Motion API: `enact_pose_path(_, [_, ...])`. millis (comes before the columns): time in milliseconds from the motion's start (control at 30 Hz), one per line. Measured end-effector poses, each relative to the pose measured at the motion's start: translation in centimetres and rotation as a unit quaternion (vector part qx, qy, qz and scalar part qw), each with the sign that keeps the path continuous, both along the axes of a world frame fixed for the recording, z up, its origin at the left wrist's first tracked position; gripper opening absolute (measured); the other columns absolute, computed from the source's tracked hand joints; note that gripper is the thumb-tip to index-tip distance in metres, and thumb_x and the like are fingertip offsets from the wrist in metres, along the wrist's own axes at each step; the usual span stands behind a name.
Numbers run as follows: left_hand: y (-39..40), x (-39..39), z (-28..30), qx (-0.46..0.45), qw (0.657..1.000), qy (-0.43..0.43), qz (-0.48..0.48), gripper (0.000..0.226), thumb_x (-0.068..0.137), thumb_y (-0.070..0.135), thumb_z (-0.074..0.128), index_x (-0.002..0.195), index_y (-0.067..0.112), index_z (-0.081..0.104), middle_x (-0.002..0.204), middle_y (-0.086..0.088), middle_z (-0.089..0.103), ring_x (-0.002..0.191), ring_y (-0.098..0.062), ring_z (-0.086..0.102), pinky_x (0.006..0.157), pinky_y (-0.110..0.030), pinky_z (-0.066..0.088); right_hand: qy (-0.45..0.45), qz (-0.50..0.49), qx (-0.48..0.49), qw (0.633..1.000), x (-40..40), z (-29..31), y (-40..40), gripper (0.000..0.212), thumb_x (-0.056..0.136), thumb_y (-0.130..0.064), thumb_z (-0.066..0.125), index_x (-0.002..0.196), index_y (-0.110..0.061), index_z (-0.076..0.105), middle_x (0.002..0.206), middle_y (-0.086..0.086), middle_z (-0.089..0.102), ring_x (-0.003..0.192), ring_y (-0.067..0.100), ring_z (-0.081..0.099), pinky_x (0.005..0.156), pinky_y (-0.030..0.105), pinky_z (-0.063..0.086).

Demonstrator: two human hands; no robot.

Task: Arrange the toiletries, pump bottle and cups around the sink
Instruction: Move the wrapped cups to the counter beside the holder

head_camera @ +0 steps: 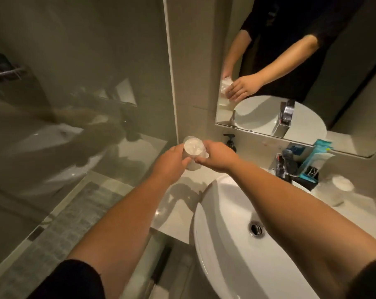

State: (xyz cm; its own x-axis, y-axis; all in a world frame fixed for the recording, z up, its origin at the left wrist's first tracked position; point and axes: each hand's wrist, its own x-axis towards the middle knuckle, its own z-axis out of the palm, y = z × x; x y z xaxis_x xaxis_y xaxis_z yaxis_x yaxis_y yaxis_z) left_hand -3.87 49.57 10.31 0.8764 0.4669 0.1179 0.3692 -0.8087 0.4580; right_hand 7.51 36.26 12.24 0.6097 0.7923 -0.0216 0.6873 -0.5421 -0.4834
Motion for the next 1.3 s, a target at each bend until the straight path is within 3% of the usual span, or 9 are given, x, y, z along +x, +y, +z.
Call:
enact_pose_path(100, [-2.1,0.7,2.0,0.013,0.998,-0.023,-0.050,0.038,0.090,0.034,0.054,0.126,0.026,0.051,0.119,-0.002,0.061,0.104,-0.024,0.058,0.072,-0.031,0.040,-0.018,-0.047,0.004,0.999,-0.7,2.2,-3.3,0.054,0.080,-0.047,0.061,0.124,-0.018,0.052,0.113,0.007,0.066,0.102,0.029,0.060,0.078,0.039,0.050])
enact_pose_path(333, [-10.6,2.8,2.4,-0.007,0.983,-0.042,-0.180,0.039,0.091,0.038,0.055,0.127,0.024,0.051,0.120,-0.002,0.062,0.105,-0.023,0.058,0.078,-0.034,0.045,-0.027,-0.156,-0.021,0.987,-2.3,3.8,-13.6,0.049,0.080,-0.044,0.062,0.118,-0.015,0.055,0.107,0.007,0.067,0.095,0.027,0.061,0.076,0.037,0.050])
enact_pose_path(467, [-16.0,3.9,1.9,0.003,0.968,-0.043,-0.247,0.037,0.091,0.042,0.054,0.123,0.024,0.054,0.117,-0.001,0.063,0.102,-0.021,0.057,0.076,-0.034,0.046,-0.019,-0.215,-0.046,0.975,-2.8,3.7,-19.9,0.034,0.079,-0.044,0.063,0.100,-0.018,0.057,0.089,0.001,0.063,0.080,0.021,0.058,0.064,0.033,0.044])
enact_pose_path(633, [-20.8,6.1,3.6,0.053,0.961,-0.060,-0.265,0.030,0.092,0.041,0.052,0.110,0.019,0.060,0.101,-0.004,0.065,0.088,-0.023,0.059,0.069,-0.034,0.044,0.021,-0.272,-0.005,0.962,-3.3,3.1,-24.8,0.015,0.081,-0.038,0.063,0.077,-0.024,0.057,0.071,-0.005,0.057,0.070,0.017,0.055,0.052,0.027,0.035])
enact_pose_path(700, [-21.2,6.3,3.5,0.044,0.960,-0.065,-0.269,0.028,0.093,0.039,0.050,0.108,0.017,0.061,0.099,-0.005,0.065,0.086,-0.023,0.058,0.070,-0.035,0.046,0.058,-0.281,0.049,0.957,-3.4,2.3,-25.1,0.012,0.080,-0.034,0.066,0.084,-0.024,0.060,0.075,-0.005,0.060,0.074,0.017,0.057,0.055,0.027,0.038])
enact_pose_path(867, [-19.8,4.5,2.6,-0.065,0.966,-0.090,-0.233,0.030,0.093,0.039,0.053,0.117,0.022,0.061,0.106,0.001,0.063,0.092,-0.015,0.058,0.080,-0.037,0.051,0.100,-0.286,0.177,0.937,-3.2,2.0,-23.5,0.039,0.078,-0.029,0.074,0.113,-0.021,0.060,0.107,-0.002,0.067,0.093,0.012,0.062,0.081,0.028,0.049])
enact_pose_path(1067, [-19.4,3.1,2.5,-0.229,0.939,-0.122,-0.224,0.039,0.089,0.030,0.062,0.127,0.032,0.056,0.117,0.006,0.063,0.101,-0.003,0.060,0.084,-0.025,0.051,0.220,-0.280,0.315,0.880,-3.6,2.1,-22.7,0.077,0.077,-0.014,0.076,0.143,-0.019,0.037,0.114,0.000,0.059,0.095,0.006,0.064,0.069,0.012,0.051])
enact_pose_path(1167, [-20.3,2.9,2.5,-0.244,0.931,-0.132,-0.236,0.040,0.089,0.029,0.063,0.128,0.031,0.055,0.119,0.005,0.060,0.101,0.001,0.058,0.080,-0.014,0.046,0.220,-0.274,0.327,0.877,-3.6,2.3,-23.9,0.063,0.075,-0.010,0.077,0.132,-0.016,0.053,0.114,0.000,0.066,0.106,0.015,0.064,0.089,0.029,0.052])
enact_pose_path(1300, [-23.1,4.0,2.9,-0.236,0.921,-0.131,-0.280,0.034,0.087,0.026,0.065,0.121,0.028,0.059,0.112,0.003,0.057,0.095,-0.002,0.058,0.085,-0.019,0.049,0.191,-0.291,0.323,0.880,-3.7,2.6,-27.3,0.051,0.072,-0.008,0.079,0.119,-0.019,0.060,0.107,-0.003,0.069,0.101,0.012,0.064,0.092,0.033,0.052])
